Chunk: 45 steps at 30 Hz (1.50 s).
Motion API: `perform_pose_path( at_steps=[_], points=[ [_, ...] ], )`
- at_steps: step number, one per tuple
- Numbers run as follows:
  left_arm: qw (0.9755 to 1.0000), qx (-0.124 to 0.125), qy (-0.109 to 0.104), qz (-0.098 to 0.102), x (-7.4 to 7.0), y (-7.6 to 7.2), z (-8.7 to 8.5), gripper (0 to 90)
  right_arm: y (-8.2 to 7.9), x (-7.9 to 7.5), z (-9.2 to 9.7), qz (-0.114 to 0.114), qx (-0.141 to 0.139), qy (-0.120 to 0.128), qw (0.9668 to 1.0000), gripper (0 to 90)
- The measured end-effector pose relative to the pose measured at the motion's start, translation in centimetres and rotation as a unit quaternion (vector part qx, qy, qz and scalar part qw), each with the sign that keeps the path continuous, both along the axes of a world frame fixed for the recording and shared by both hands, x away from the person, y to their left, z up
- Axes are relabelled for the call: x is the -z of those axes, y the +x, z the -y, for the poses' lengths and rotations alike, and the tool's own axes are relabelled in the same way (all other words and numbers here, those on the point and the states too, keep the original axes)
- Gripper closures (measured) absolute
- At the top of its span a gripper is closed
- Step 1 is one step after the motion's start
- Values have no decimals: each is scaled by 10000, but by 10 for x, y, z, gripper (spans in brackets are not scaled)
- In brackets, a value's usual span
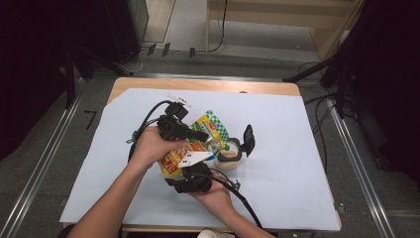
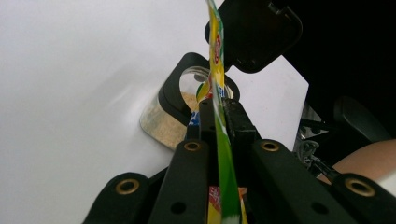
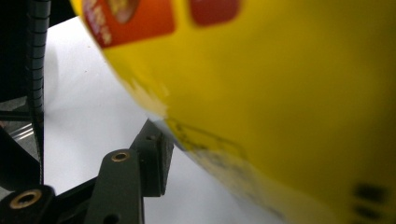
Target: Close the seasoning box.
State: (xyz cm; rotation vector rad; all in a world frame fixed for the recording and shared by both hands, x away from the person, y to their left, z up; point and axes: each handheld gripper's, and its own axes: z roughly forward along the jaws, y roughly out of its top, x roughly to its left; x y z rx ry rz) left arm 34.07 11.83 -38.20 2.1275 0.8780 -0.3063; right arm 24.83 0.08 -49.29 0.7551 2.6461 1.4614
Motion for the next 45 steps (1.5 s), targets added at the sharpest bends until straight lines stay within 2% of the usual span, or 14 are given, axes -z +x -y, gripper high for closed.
perform_pose_path(
  at_steps=[4, 10, 13, 17, 20, 25, 33, 38, 41, 45],
  points=[
    [9999, 0, 92, 77, -2, -2, -2, 900, 1, 1, 1, -46, 2, 15, 10000, 507],
    [9998, 94, 102, 152, -8, -3, -7, 900, 0, 0, 2, -73, 27, 17, 10000, 505],
    [9997, 159, 72, 191, -11, -4, -10, 900, 0, 0, 2, -36, 36, 41, 10000, 502],
    [9997, 179, -63, 145, -15, -4, -19, 900, 0, -2, 4, 5, 59, 75, 10000, 499],
    [9996, 137, -199, 117, -17, -2, -26, 900, 0, -3, 4, 35, 79, 89, 9999, 493],
    [9996, 57, -213, 158, -20, -2, -37, 900, 0, -7, 8, 120, 121, 167, 9997, 485],
    [9989, 39, -420, 203, -24, -2, -51, 900, 2, -9, 11, 195, 195, 145, 9995, 476],
    [9982, -115, -518, 281, -29, -1, -62, 900, 4, -11, 15, 211, 276, 177, 9992, 471],
    [9978, -211, -568, 258, -31, 0, -71, 900, 6, -11, 17, 163, 334, 160, 9992, 480],
    [9967, -391, -620, 352, -33, 2, -83, 900, 9, -11, 21, 95, 396, 200, 9990, 480]
  ],
)
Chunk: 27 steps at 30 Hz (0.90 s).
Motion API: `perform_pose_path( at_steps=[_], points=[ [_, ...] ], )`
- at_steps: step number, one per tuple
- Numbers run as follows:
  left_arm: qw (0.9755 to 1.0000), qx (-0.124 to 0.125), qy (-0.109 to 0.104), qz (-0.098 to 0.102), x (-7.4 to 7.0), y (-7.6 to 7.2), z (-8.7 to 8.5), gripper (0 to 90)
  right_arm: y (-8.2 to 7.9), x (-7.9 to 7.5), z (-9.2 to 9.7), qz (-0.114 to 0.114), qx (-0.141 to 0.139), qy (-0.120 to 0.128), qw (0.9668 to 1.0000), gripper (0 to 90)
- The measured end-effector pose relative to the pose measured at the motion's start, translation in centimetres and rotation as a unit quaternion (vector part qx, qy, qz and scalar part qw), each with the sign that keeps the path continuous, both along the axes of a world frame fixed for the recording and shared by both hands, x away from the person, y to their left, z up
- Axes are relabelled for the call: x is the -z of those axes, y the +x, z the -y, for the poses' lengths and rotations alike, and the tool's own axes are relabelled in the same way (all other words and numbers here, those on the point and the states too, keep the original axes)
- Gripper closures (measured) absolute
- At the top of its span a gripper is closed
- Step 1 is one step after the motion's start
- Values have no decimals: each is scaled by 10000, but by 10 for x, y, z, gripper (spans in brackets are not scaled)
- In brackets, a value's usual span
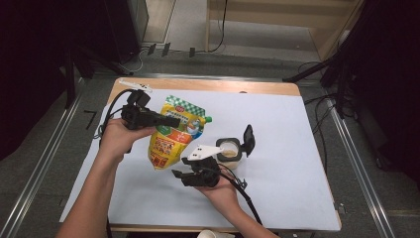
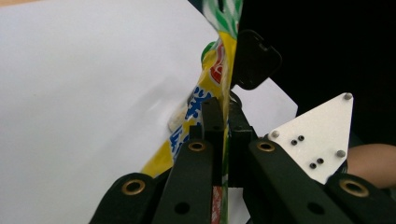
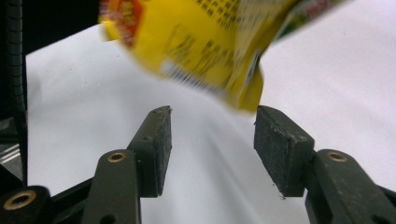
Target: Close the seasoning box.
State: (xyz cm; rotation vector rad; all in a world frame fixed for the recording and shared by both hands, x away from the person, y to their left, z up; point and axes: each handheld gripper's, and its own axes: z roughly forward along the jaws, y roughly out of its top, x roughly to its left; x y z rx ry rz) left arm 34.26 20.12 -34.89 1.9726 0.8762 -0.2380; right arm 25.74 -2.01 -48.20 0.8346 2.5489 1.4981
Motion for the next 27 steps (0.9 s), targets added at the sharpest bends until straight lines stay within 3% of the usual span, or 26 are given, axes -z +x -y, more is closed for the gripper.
perform_pose_path(
  at_steps=[4, 9, 16, 20, 23, 27],
  points=[
    [9998, -189, -64, 81, 0, 3, -11, 900, 2, 0, 3, -45, 39, 41, 10000, 481],
    [9995, -305, -87, 39, 3, 8, -17, 900, 4, 1, 5, -118, 57, -10, 9999, 479],
    [9986, -466, -72, 251, 7, 23, -20, 900, 0, -1, 12, -140, 95, 47, 9998, 482],
    [9973, -678, 97, 280, 15, 34, -23, 900, -1, -1, 16, -196, 42, 97, 9998, 529],
    [9959, -841, 58, 327, 20, 43, -25, 900, -3, 0, 18, -219, 13, 58, 9997, 533],
    [9929, -1001, 25, 644, 22, 51, -20, 900, -4, 2, 21, -275, 61, 21, 9996, 527]
  ],
)
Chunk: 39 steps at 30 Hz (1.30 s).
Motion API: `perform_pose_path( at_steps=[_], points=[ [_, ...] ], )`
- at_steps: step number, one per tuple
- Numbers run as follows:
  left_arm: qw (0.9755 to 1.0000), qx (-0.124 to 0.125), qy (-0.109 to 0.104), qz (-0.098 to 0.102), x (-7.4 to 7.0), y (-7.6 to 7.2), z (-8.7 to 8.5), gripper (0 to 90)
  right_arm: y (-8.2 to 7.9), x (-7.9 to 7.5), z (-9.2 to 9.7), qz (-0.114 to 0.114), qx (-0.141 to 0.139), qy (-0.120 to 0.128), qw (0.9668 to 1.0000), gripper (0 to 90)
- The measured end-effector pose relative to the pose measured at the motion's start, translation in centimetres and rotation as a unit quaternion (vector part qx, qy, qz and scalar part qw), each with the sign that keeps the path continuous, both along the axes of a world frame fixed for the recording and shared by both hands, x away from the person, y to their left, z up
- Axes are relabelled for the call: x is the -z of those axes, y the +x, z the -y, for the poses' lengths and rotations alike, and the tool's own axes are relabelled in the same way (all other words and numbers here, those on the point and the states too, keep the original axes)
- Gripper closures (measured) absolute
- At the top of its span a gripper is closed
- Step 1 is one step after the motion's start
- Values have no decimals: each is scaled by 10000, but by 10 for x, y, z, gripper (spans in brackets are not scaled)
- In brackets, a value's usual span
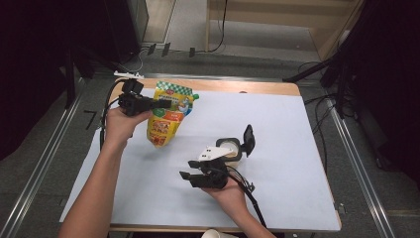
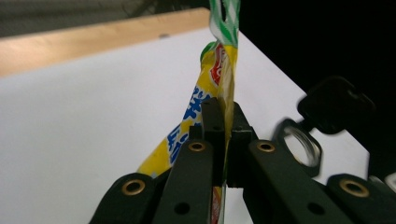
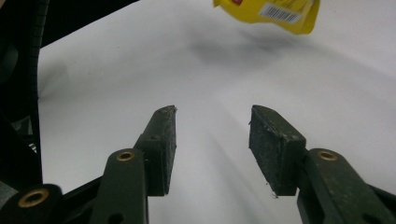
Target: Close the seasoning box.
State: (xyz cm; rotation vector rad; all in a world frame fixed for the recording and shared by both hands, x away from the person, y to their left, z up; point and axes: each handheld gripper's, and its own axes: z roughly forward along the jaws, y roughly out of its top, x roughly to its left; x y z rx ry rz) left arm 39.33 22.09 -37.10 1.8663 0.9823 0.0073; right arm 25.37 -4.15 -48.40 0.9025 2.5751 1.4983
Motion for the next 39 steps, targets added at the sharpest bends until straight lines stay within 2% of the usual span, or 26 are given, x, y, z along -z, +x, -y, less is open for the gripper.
perform_pose_path(
  at_steps=[2, 4, 6, 10, 13, 15, 17, 19, 21, 24, 27, 36, 39],
  points=[
    [9997, -9, 47, 219, 3, 4, 2, 900, 0, 0, 1, -10, 21, 4, 10000, 524],
    [9997, -74, 91, 201, 8, 8, 3, 900, 0, 0, 2, -21, 39, 0, 10000, 523],
    [9995, -75, 257, 165, 13, 9, 3, 900, 0, -1, 3, -16, 41, -5, 10000, 525],
    [9998, -27, 158, 100, 17, 8, -2, 900, 0, -2, 3, 7, 31, 7, 10000, 525],
    [9995, -42, 280, 157, 15, 4, -4, 900, -1, -2, 3, 12, 45, -9, 10000, 516],
    [9997, -17, 207, 110, 15, 3, -5, 860, -1, -3, 3, 23, 36, -36, 10000, 517],
    [9997, -9, 184, 165, 13, 1, -8, 806, -1, -3, 4, 25, 36, -32, 10000, 519],
    [9997, -43, 108, 205, 11, -1, -12, 797, -1, -3, 4, 30, 33, -22, 10000, 523],
    [9998, 31, 68, 190, 10, -2, -15, 778, -1, -4, 5, 57, 16, 3, 10000, 540],
    [9997, 37, 98, 204, 8, -5, -17, 730, -1, -7, 5, 102, -37, 31, 9999, 549],
    [9998, 40, 40, 186, 7, -7, -16, 657, -1, -8, 5, 104, -48, 44, 9999, 553],
    [9991, -49, 18, 428, -2, -17, -20, 581, -1, -6, 5, 102, -137, -23, 9999, 557],
    [9993, -21, -17, 382, -3, -18, -22, 552, 0, -7, 5, 111, -139, -6, 9998, 556]
  ],
)
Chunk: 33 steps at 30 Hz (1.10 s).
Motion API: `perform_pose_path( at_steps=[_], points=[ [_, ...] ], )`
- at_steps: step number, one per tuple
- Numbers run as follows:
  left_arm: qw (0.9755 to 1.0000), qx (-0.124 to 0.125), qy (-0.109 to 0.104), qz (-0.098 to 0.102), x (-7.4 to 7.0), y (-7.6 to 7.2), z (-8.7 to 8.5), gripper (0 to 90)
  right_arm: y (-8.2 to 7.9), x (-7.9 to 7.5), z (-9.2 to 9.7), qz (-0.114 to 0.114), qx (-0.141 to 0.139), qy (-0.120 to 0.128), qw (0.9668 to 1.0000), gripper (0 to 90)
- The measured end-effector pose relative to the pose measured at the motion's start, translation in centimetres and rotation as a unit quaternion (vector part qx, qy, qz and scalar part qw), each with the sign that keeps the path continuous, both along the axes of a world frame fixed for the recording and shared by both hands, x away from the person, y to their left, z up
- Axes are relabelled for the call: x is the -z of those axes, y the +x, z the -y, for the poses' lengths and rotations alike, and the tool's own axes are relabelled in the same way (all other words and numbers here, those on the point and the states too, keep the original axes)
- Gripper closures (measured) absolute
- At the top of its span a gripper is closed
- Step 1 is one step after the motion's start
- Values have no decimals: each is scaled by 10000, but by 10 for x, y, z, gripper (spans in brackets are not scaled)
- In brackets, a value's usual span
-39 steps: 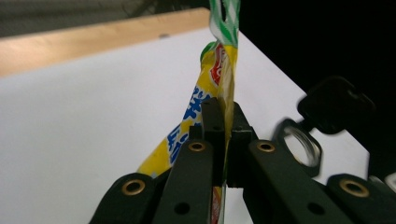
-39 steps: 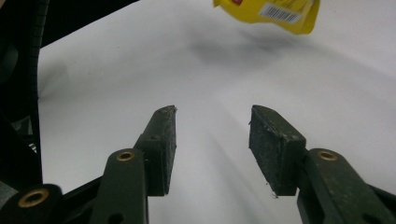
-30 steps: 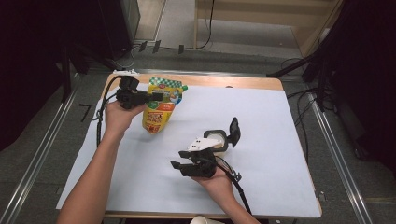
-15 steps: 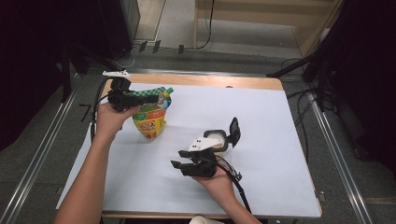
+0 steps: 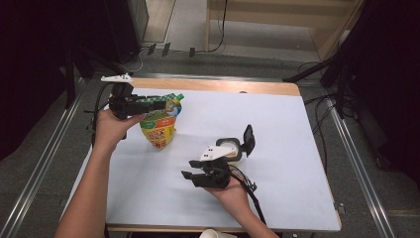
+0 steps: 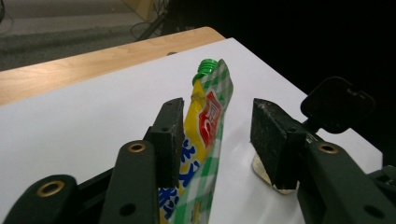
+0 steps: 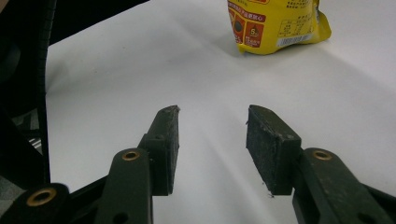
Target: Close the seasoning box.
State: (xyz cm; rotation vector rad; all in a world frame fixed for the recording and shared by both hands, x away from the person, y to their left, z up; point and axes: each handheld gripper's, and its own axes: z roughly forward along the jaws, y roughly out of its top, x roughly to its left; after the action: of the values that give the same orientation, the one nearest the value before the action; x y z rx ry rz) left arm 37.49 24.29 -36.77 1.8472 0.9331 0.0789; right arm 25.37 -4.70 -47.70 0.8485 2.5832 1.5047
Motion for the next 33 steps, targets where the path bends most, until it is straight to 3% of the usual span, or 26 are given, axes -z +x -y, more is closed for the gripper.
perform_pose_path(
  at_steps=[3, 11, 17, 26, 30, 33],
  points=[
    [9999, -72, 83, -8, -1, -2, -3, 540, 1, 0, 0, -47, -6, -34, 10000, 559],
    [9998, -86, -9, -206, -6, -5, -13, 504, 3, -2, -1, -109, -83, -60, 9999, 555],
    [9994, -302, 87, -130, -15, -11, -21, 489, 5, -2, -1, -141, -118, -100, 9998, 549],
    [9993, -345, 86, -89, -26, -19, -31, 458, 6, -8, 0, -111, -157, -95, 9998, 549],
    [9992, -334, 94, -214, -29, -22, -41, 462, 4, -10, 1, -122, -188, -95, 9997, 547],
    [9989, -412, 145, -171, -29, -24, -50, 467, 3, -13, 1, -30, -267, -66, 9996, 546]
  ],
)
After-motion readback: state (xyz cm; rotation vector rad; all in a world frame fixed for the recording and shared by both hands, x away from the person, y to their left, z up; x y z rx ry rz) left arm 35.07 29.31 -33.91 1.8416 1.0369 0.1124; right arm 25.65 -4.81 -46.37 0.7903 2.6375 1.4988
